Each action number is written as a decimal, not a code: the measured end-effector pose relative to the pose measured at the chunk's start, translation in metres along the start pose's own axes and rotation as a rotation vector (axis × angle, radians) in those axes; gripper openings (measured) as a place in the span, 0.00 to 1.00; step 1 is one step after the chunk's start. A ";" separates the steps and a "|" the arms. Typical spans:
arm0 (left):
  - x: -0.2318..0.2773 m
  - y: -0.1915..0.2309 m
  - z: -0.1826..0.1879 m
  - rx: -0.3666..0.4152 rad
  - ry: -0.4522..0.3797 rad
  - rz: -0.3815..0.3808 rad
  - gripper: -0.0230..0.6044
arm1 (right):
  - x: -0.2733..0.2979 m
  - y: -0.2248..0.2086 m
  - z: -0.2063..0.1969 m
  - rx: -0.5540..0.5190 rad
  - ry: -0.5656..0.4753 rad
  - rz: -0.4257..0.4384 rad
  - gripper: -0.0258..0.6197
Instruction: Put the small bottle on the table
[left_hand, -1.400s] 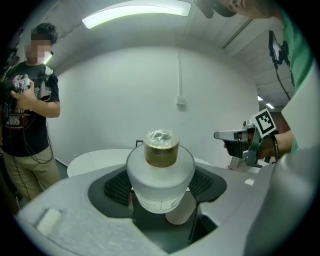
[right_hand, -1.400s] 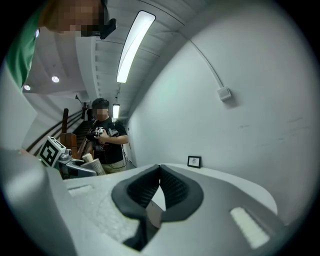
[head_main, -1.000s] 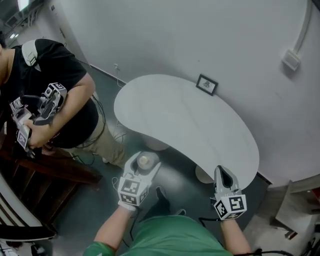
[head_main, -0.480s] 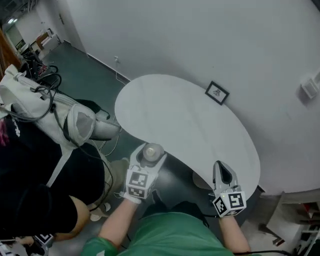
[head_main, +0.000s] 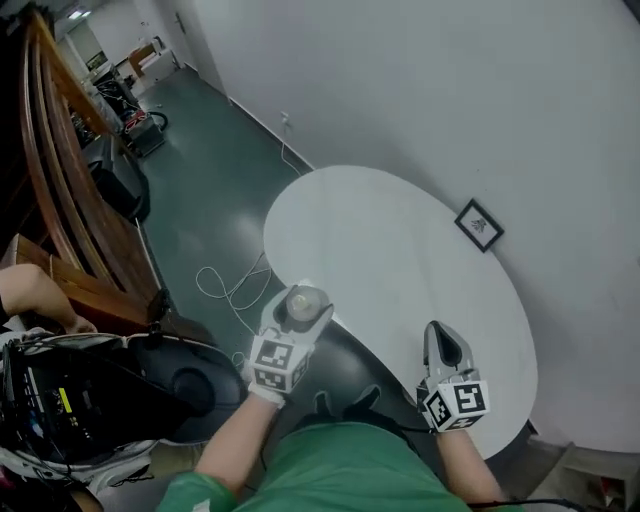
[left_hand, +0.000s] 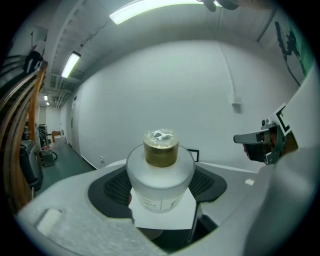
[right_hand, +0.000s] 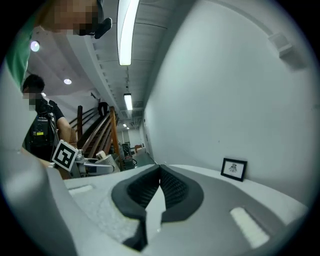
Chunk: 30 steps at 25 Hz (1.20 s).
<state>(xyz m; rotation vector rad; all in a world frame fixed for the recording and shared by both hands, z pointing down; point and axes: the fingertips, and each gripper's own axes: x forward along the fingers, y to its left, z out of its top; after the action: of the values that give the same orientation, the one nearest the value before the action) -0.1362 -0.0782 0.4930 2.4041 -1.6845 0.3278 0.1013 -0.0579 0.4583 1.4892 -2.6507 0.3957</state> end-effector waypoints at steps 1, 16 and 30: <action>0.001 0.005 0.003 0.005 0.000 0.019 0.58 | 0.003 -0.001 0.004 0.001 -0.007 0.014 0.04; 0.118 0.074 -0.003 0.033 0.048 0.070 0.58 | 0.037 -0.072 -0.003 0.033 0.065 -0.084 0.04; 0.225 0.132 -0.049 0.129 0.151 -0.088 0.58 | 0.071 -0.068 0.019 0.009 0.081 -0.322 0.04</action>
<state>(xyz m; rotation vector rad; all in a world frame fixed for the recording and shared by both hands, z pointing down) -0.1897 -0.3116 0.6080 2.4644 -1.5310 0.6054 0.1231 -0.1552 0.4658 1.8194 -2.2949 0.4293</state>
